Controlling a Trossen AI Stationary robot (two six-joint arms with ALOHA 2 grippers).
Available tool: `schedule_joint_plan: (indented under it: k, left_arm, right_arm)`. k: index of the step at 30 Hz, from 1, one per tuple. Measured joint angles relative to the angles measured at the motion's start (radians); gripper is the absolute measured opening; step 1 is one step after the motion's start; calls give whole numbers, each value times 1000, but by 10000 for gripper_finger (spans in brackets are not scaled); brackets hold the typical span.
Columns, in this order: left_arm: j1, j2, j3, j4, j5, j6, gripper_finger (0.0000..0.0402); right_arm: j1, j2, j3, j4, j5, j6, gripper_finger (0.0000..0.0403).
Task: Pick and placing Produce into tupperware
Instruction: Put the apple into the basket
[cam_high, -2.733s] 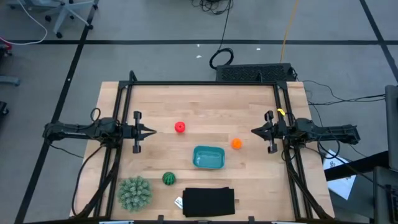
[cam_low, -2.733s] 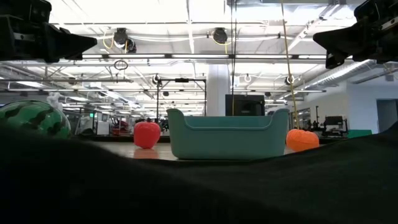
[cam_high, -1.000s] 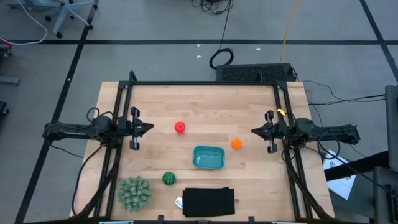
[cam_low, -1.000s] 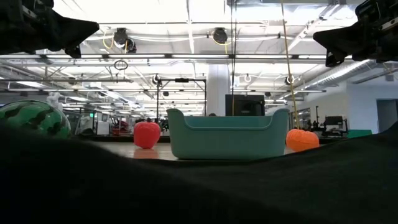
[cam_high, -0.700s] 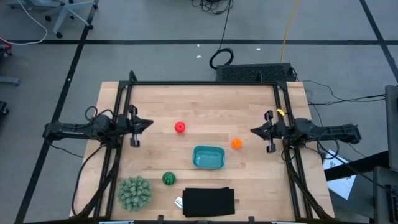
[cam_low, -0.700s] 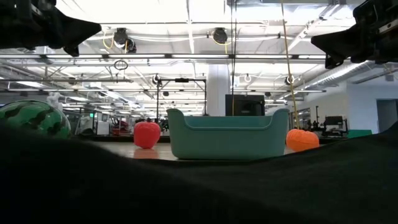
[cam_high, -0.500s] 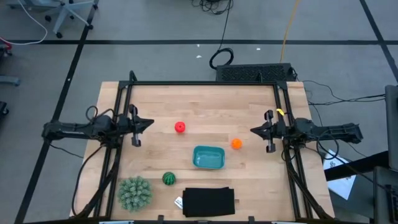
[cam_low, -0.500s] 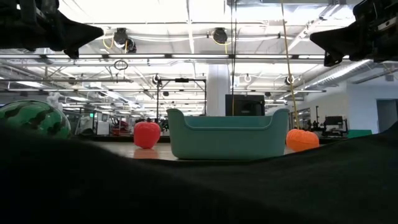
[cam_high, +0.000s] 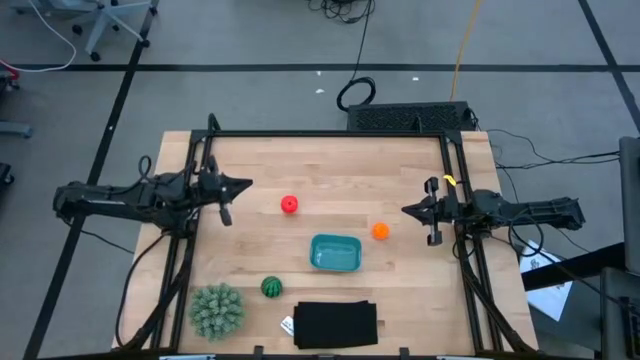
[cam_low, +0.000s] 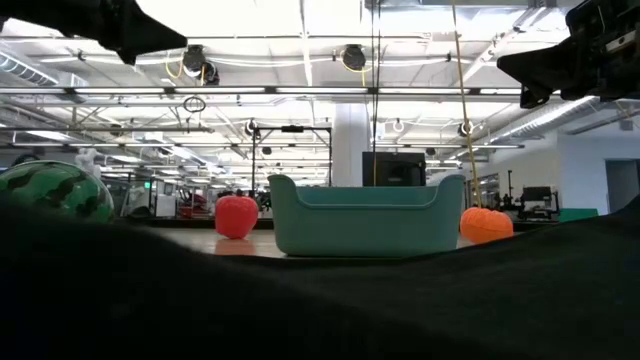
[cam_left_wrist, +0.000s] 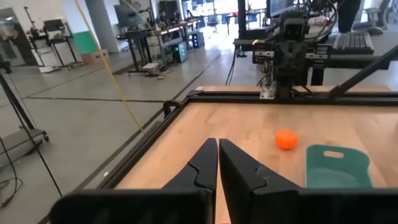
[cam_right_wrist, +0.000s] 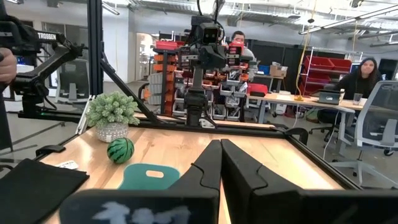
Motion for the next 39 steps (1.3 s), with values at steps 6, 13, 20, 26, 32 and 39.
schedule_joint_plan:
  k: [6,13,20,26,32,39]
  left_arm:
    - [0,12,14,-5,0,0,21]
    - [0,12,14,-24,1,4,21]
    - [0,12,14,-34,0,7,21]
    - [0,12,14,-34,-15,59,21]
    - [3,33,14,35,-21,59,21]
    - [52,127,122,-78,-32,4,22]
  right_arm:
    - [0,0,0,0,0,1,0]
    - [0,0,0,0,0,2,0]
    - [0,0,0,0,0,2,0]
    - [0,0,0,0,0,2,0]
    - [0,0,0,0,0,14,0]
    - [0,0,0,0,0,28,0]
